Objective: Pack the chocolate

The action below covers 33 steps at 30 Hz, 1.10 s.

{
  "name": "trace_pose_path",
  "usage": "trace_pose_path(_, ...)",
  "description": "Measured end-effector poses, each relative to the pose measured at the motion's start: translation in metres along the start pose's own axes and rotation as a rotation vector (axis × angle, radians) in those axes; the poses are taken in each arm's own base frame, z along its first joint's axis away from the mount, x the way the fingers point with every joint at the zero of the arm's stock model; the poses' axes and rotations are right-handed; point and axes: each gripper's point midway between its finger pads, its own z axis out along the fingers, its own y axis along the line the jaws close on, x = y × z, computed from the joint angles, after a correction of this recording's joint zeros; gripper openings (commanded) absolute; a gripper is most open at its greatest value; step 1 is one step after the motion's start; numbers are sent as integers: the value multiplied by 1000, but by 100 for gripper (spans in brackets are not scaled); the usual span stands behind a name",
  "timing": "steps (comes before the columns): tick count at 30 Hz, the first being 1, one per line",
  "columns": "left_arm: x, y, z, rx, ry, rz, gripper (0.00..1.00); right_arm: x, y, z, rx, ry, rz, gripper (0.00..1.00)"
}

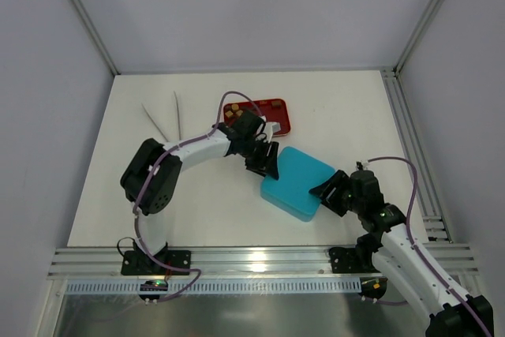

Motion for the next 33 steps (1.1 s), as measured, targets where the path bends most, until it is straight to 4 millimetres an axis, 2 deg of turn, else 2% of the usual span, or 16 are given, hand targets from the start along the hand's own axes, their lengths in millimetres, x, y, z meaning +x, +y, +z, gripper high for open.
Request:
trace_pose_path(3, -1, 2, 0, -10, -17, -27, 49, 0, 1, 1, -5, -7, -3, 52)
trace_pose_path(10, -5, 7, -3, -55, -68, -97, 48, -2, 4, 6, -10, -15, -14, 45)
trace_pose_path(11, -6, 8, -4, -63, -78, -106, 48, -3, 5, 8, -10, -16, -15, 41)
trace_pose_path(13, -7, 10, -5, -81, -104, -129, 48, -5, 8, 11, -7, -13, -20, 38)
trace_pose_path(19, -11, 19, -10, -128, -185, -190, 48, -13, 17, 22, 3, -2, -54, 57)
trace_pose_path(20, -11, 20, -11, -132, -196, -197, 48, -14, 18, 22, 4, 0, -59, 62)
trace_pose_path(23, -9, 20, -11, -128, -219, -226, 48, -12, 18, 22, 8, 8, -80, 70)
trace_pose_path(26, -7, 18, -9, -116, -227, -245, 48, -9, 18, 18, 5, 15, -95, 73)
trace_pose_path(33, -2, 8, -4, -89, -213, -252, 48, 5, 9, 0, 17, 50, -109, 73)
